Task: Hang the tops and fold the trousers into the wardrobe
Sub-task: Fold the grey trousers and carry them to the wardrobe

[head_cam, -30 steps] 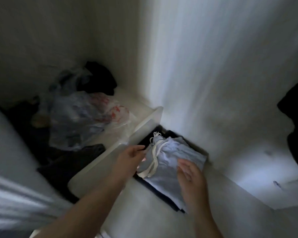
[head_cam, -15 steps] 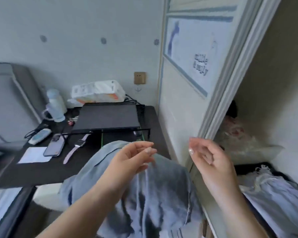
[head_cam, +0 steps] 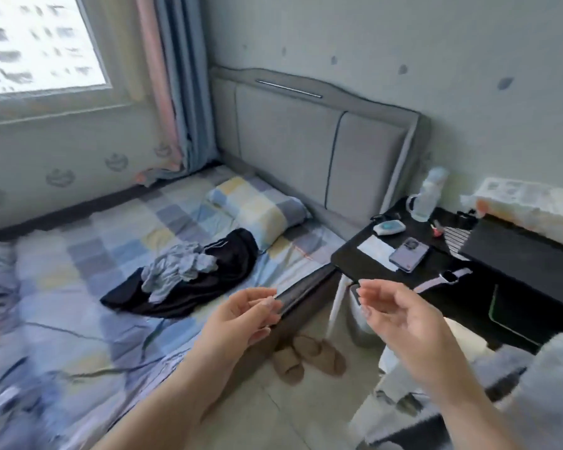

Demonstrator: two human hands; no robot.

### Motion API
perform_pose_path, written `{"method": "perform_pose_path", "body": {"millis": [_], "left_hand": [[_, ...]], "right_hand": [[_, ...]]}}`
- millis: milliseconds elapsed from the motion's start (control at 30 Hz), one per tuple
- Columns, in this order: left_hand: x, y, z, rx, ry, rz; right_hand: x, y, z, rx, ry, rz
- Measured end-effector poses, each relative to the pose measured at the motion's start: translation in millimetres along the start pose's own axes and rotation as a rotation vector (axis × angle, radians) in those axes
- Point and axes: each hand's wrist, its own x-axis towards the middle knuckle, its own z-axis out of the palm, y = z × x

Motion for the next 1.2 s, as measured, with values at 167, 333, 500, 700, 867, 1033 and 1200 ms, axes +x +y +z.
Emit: {"method": "perform_pose_path", "body": {"millis": [167, 333, 500, 700, 867, 1033, 1200], "left_hand": [[10.2, -1.4, -77.4, -0.054, 0.215, -0.017], [51.7, -4.2, -122.8, -0.103, 0.342, -0.038], [137.4, -1.2, -151.9, -0.125, 0.435, -0.077], [244.9, 7.9, -187.6, -0.128, 0.568, -0.136], [308.3, 6.3, -221.9, -0.107, 0.601, -0.209], [387.5, -20.4, -260.9, -0.054, 0.562, -0.328], [475.5, -69.2, -277.5, 0.056, 0.494, -0.426]], "right_hand": [[54.1, 3.0, 81.3, -0.012, -0.265, 0.000], [118.2, 16.1, 142.0, 0.028, -0.408, 0.021], [211.6, 50.2, 180.5, 0.000, -0.507, 0.050], [331.8, 102.2, 226.9, -0.097, -0.606, 0.151], [395.8, 141.5, 275.5, -0.178, -0.696, 0.242], [438.1, 189.3, 315.6, -0.276, -0.743, 0.347], [478.7, 252.1, 362.6, -0.341, -0.774, 0.422]]}}
